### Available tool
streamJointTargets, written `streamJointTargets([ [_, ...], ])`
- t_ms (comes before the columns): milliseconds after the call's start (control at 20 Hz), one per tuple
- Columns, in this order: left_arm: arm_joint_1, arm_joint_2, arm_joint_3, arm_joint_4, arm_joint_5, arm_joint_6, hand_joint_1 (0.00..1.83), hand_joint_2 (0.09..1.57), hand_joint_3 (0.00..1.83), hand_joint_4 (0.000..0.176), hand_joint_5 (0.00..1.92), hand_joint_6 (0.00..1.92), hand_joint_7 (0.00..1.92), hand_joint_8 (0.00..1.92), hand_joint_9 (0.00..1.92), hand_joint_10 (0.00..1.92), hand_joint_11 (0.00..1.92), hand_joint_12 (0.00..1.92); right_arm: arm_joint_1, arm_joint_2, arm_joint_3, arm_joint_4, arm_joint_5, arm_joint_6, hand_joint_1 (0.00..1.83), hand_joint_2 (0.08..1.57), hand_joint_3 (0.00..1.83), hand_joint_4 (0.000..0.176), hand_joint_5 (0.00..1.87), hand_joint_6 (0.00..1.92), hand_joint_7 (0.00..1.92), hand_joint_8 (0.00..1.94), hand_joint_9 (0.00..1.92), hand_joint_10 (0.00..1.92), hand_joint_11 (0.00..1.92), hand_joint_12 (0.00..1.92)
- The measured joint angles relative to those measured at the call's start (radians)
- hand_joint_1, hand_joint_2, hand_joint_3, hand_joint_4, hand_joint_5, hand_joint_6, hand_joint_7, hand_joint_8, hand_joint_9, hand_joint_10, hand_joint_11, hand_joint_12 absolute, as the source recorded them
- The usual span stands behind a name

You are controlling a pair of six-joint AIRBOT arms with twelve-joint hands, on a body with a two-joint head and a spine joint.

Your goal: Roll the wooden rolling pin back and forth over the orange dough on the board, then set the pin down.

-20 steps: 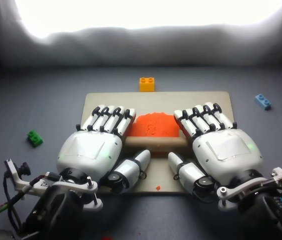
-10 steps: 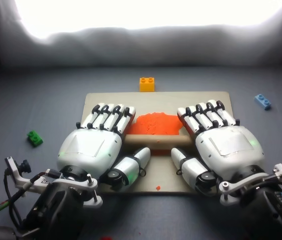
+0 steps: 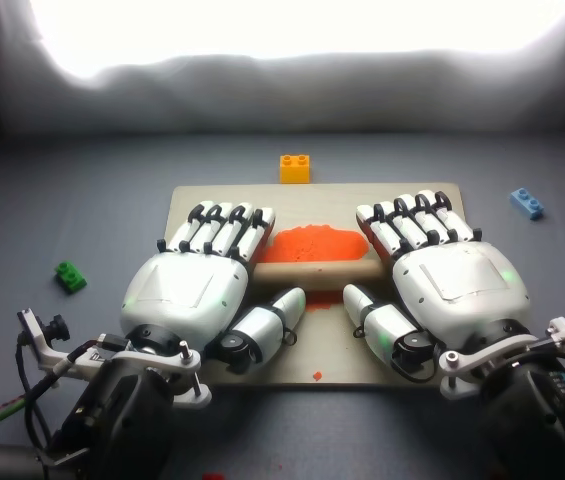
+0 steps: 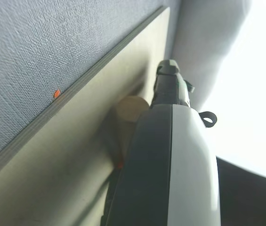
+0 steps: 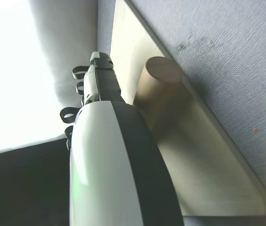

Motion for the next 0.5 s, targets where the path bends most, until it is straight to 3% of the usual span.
streamJointTargets([
  [200,0.000,-0.003,0.012,0.008,0.001,-0.003,0.00,1.45,0.01,0.000,0.01,0.00,0.00,0.00,0.00,0.00,0.00,0.00,0.000,0.000,0.013,-0.002,-0.011,0.014,0.00,1.53,0.00,0.000,0.19,0.01,0.18,0.00,0.13,0.00,0.00,0.33],
  [450,-0.004,-0.008,0.027,0.008,0.006,-0.010,0.00,1.46,0.01,0.000,0.02,0.01,0.00,0.00,0.00,0.00,0.00,0.00,0.004,0.000,0.028,-0.004,-0.029,0.037,0.00,1.53,0.00,0.000,0.18,0.00,0.18,0.00,0.14,0.01,0.00,0.34],
  [500,-0.004,-0.008,0.029,0.008,0.008,-0.012,0.00,1.47,0.01,0.000,0.01,0.00,0.00,0.00,0.00,0.00,0.00,0.00,0.004,0.000,0.033,-0.002,-0.032,0.040,0.00,1.53,0.00,0.000,0.15,0.00,0.15,0.01,0.12,0.01,0.00,0.25],
])
